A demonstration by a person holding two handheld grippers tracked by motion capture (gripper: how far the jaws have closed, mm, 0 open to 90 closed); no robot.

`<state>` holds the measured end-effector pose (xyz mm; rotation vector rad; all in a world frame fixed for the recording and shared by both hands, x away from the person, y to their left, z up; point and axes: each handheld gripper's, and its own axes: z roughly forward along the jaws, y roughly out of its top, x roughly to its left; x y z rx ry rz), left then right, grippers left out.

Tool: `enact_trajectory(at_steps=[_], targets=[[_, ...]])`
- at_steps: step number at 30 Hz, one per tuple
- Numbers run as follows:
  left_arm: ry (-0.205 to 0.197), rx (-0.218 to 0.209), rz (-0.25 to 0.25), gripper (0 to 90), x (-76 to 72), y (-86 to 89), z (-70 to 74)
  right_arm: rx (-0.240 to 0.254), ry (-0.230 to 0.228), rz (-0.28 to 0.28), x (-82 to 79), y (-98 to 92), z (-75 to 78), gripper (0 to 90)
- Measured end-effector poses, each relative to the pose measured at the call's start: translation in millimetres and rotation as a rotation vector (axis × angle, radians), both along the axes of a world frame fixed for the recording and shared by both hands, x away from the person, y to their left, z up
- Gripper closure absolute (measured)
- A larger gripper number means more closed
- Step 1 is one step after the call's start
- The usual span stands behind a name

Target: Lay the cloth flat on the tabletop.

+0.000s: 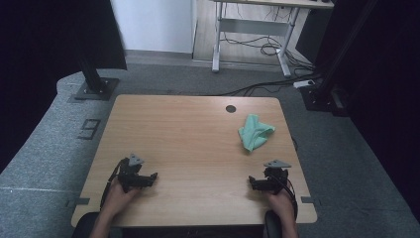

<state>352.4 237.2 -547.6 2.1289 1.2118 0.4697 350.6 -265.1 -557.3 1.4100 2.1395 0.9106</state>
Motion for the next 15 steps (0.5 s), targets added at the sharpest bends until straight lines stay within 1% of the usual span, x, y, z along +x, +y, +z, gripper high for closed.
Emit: enact_trajectory(at_steps=[9, 15], targets=[[0.0, 0.0, 0.0, 9.3, 0.0, 0.0, 0.0, 0.001, -0.001, 0.002, 0.8, 1.2, 0.0, 0.0], [0.0, 0.0, 0.0, 9.3, 0.0, 0.0, 0.0, 0.001, -0.001, 0.014, 2.2, 1.0, 0.0, 0.0]])
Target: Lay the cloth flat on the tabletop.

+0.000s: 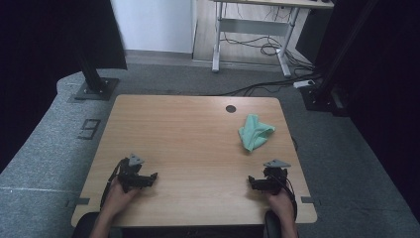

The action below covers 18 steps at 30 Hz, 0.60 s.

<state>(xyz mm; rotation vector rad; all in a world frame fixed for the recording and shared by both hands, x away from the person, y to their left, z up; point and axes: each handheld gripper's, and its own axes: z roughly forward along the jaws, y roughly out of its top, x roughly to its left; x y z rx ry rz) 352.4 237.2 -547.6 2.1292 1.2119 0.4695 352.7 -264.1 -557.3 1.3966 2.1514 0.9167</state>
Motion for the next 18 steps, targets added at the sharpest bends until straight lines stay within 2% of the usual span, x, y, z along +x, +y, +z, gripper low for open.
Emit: enact_trajectory(at_steps=[10, 18], targets=[[-0.001, 0.0, 0.001, 9.3, 0.0, 0.0, 0.0, 0.0, 0.001, 0.006, 0.1, -0.3, 0.1, 0.0], [-0.001, 0.0, 0.001, 9.3, 0.0, 0.0, -0.1, -0.012, 0.023, 0.02, 0.9, -0.9, 2.1, 0.0]])
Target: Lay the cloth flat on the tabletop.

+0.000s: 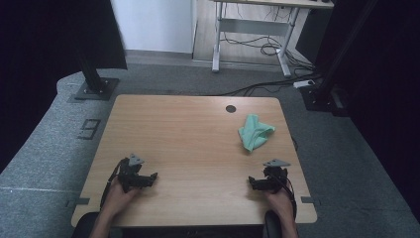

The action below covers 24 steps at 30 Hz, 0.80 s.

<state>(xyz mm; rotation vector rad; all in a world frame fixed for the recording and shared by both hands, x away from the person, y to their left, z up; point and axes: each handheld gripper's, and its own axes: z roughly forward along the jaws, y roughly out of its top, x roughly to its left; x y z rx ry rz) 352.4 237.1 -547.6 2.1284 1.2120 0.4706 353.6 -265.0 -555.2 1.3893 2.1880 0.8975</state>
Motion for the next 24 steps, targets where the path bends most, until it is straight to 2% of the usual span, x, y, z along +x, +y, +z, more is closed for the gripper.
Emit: enact_trajectory(at_steps=[5, 9, 14, 21, 24], targets=[[0.001, 0.0, 0.0, 9.3, 0.0, 0.0, 0.1, -0.008, 0.005, 0.002, -0.5, 0.2, 2.0, 1.1], [0.001, 0.0, 0.0, 9.3, 0.0, 0.0, 0.1, 0.003, -0.025, 0.006, -1.0, 0.3, 8.0, 3.5], [0.001, 0.0, 0.0, 9.3, 0.0, 0.0, 0.1, 0.032, -0.028, 0.005, 1.2, -2.2, 16.2, 3.6], [0.001, 0.0, 0.0, 9.3, 0.0, 0.0, 0.0, 0.012, -0.02, 0.045, 9.5, 1.0, 28.1, 4.3], [0.0, 0.0, 0.0, 9.3, 0.0, 0.0, 0.0, 0.003, -0.021, 0.058, 14.0, 3.5, 33.4, 9.4]])
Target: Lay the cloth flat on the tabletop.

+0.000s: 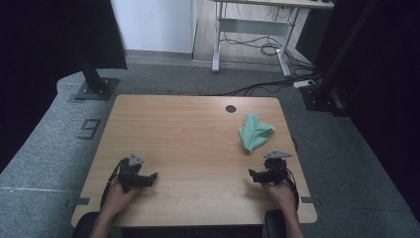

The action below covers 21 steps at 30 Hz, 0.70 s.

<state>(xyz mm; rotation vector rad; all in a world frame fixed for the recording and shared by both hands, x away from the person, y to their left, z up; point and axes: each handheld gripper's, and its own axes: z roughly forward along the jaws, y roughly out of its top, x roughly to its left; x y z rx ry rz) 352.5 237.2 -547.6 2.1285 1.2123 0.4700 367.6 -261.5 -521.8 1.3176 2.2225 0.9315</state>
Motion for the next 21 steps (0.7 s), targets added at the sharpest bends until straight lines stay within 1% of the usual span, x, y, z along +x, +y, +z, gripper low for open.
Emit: enact_trajectory(at_steps=[2, 4, 7, 13, 15, 17, 18, 20, 21], targets=[[0.0, 0.0, 0.0, 9.3, 0.0, 0.0, 0.0, 0.004, 0.001, 0.003, 3.3, 0.9, 2.6, 13.5], [0.0, 0.0, 0.0, 9.3, 0.0, 0.0, 0.0, 0.003, 0.003, -0.003, 6.9, 1.5, 3.8, 14.1], [0.0, 0.0, 0.0, 9.3, 0.0, 0.0, 0.0, -0.003, 0.003, 0.0, 11.6, 2.8, 4.8, 17.4], [0.0, 0.0, 0.0, 9.3, 0.0, 0.0, 0.0, 0.0, 0.002, 0.014, 21.9, 7.0, 8.5, 29.2], [0.0, 0.0, 0.0, 9.3, 0.0, 0.0, 0.0, -0.002, -0.004, 0.029, 25.7, 9.3, 10.6, 31.7], [0.0, 0.0, 0.0, 9.3, 0.0, 0.0, 0.0, -0.004, -0.002, 0.044, 30.1, 11.3, 12.6, 37.6], [0.0, 0.0, 0.0, 9.3, 0.0, 0.0, 0.0, 0.0, -0.002, 0.047, 32.5, 12.2, 13.3, 37.6], [0.0, 0.0, 0.0, 9.3, 0.0, 0.0, 0.0, 0.003, 0.004, 0.047, 37.4, 13.7, 14.4, 41.1], [0.0, 0.0, 0.0, 9.3, 0.0, 0.0, 0.0, 0.002, 0.005, 0.048, 40.0, 14.1, 14.9, 41.4]])
